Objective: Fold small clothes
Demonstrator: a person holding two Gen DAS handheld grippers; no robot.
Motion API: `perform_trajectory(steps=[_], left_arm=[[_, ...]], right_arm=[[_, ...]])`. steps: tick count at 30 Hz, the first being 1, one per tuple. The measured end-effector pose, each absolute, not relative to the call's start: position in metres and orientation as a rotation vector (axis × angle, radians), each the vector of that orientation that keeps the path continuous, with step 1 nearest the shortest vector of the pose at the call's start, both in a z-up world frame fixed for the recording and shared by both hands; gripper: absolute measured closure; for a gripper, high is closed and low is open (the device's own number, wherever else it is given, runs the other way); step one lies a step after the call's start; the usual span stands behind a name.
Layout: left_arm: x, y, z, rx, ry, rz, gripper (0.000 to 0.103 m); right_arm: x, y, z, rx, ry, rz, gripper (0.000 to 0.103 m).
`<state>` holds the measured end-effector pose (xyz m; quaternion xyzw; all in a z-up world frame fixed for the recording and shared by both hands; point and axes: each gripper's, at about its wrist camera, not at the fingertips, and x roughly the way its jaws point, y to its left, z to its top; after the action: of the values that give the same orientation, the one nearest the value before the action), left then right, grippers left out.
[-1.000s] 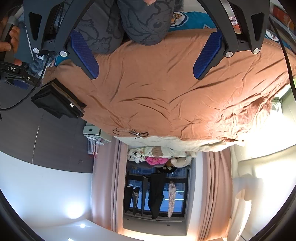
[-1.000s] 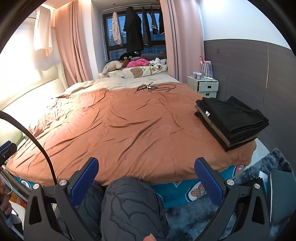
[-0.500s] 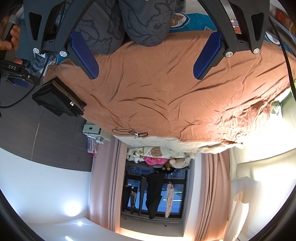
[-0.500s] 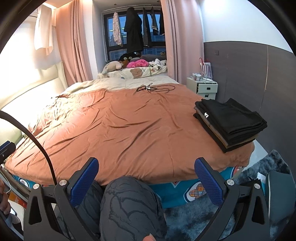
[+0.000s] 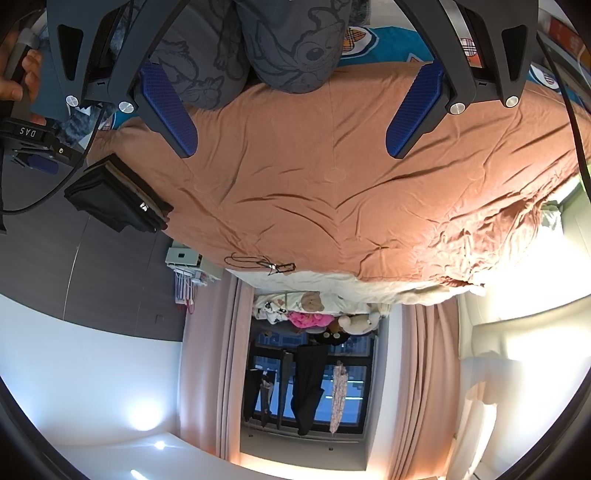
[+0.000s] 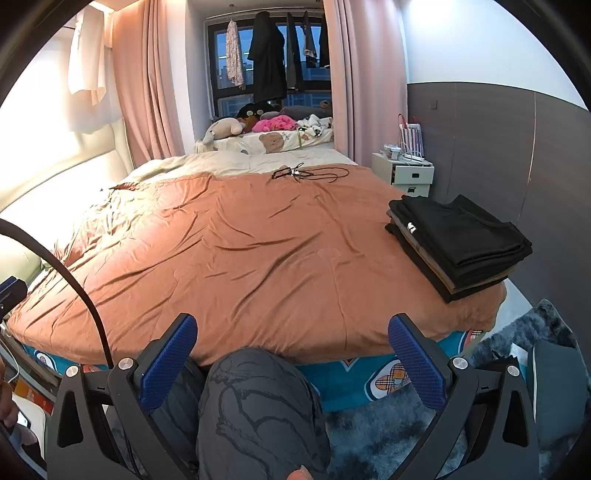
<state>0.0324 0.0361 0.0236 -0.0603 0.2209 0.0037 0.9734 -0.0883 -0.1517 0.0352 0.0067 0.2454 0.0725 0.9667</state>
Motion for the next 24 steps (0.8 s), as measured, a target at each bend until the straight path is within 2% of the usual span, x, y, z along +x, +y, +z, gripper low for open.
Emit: perform_trajectory(steps=[24], left_arm=[[0.0288, 0.0356, 0.0254, -0.116, 0.439, 0.011, 0.0]], right_arm=[[-0.0879, -0.1497, 0.0357, -0.002, 0.509, 0.162, 0.0]])
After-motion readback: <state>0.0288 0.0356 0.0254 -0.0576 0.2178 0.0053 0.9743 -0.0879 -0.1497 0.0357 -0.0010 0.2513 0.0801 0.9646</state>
